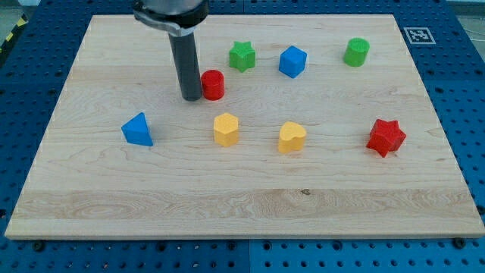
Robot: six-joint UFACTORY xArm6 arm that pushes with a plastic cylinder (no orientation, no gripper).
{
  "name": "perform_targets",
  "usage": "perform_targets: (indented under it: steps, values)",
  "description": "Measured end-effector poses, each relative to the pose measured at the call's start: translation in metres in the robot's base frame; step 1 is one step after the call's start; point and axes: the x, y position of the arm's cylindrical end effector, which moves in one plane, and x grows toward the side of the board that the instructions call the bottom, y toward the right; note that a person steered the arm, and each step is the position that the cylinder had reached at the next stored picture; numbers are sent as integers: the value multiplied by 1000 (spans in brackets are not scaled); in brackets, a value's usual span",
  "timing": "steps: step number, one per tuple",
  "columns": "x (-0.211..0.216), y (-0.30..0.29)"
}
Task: Move the red circle diagonally to the blue cube
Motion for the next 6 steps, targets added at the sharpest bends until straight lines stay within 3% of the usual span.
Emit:
perform_targets:
  steps: [2, 4, 6]
  values:
    - [-19, 46]
    - [33, 105]
    - [29, 118]
